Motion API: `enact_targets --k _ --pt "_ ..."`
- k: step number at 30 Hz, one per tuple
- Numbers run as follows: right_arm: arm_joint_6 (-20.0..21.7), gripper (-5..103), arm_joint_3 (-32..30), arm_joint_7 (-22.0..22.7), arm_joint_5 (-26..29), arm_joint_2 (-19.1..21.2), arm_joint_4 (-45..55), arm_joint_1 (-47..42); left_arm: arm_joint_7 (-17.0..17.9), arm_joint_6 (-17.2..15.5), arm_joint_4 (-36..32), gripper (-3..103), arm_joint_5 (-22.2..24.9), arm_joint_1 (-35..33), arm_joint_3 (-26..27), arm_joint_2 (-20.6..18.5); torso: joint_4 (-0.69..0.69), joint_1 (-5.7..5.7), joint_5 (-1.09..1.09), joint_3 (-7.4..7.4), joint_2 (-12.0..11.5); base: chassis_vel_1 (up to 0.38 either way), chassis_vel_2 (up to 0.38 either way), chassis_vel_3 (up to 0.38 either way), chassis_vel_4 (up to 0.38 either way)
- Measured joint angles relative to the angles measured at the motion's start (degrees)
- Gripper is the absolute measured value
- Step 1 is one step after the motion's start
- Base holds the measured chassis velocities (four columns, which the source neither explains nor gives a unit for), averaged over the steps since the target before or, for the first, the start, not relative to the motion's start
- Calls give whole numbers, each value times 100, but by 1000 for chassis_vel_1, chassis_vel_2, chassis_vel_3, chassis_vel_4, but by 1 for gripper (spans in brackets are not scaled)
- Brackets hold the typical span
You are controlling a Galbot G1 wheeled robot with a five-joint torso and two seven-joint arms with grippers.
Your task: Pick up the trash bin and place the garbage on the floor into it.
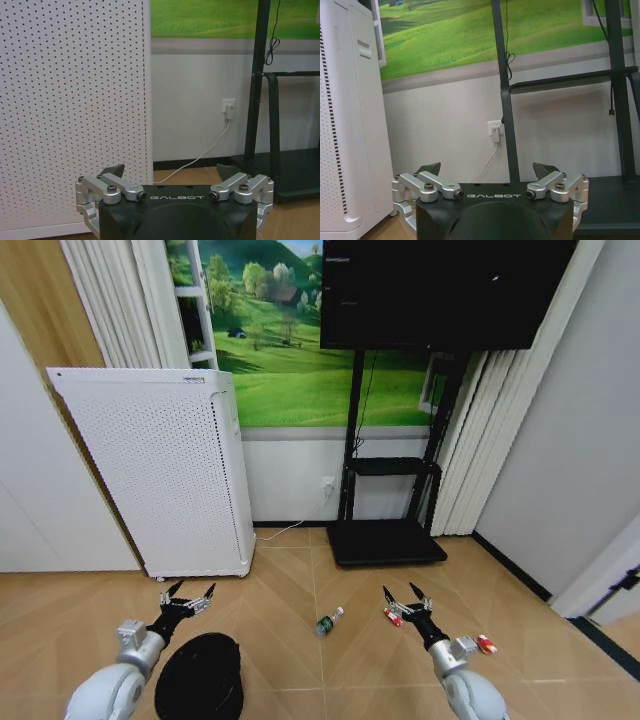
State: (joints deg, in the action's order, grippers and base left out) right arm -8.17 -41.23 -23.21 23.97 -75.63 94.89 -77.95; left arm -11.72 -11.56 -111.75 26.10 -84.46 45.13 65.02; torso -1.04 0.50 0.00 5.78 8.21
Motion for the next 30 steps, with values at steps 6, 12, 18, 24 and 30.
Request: enact_targets --k 6,12,18,24,30 --pt "17 100 21 16 -51 -13 -137 26 202 42 -103 100 -4 -144 5 134 -1 -29 0 -108 -136 0 0 0 0" --pt "-37 100 35 65 -99 -52 -426 103 1032 -482 -589 100 290 -590 29 573 1 -34 1 -133 -165 0 0 0 0" --pt "-178 100 -125 115 -86 -97 -654 10 2093 -1900 -1176 100 654 -1069 29 600 -2 -33 0 -128 -157 0 0 0 0" --pt "-257 100 -123 160 -90 -147 -827 31 3161 -2893 -1795 100 1406 -1600 240 481 1 -29 1 -117 -142 0 0 0 0" --pt "-343 100 -120 217 -137 -193 -938 31 3555 -3120 -1716 100 1639 -1690 307 389 0 -24 1 -108 -130 0 0 0 0"
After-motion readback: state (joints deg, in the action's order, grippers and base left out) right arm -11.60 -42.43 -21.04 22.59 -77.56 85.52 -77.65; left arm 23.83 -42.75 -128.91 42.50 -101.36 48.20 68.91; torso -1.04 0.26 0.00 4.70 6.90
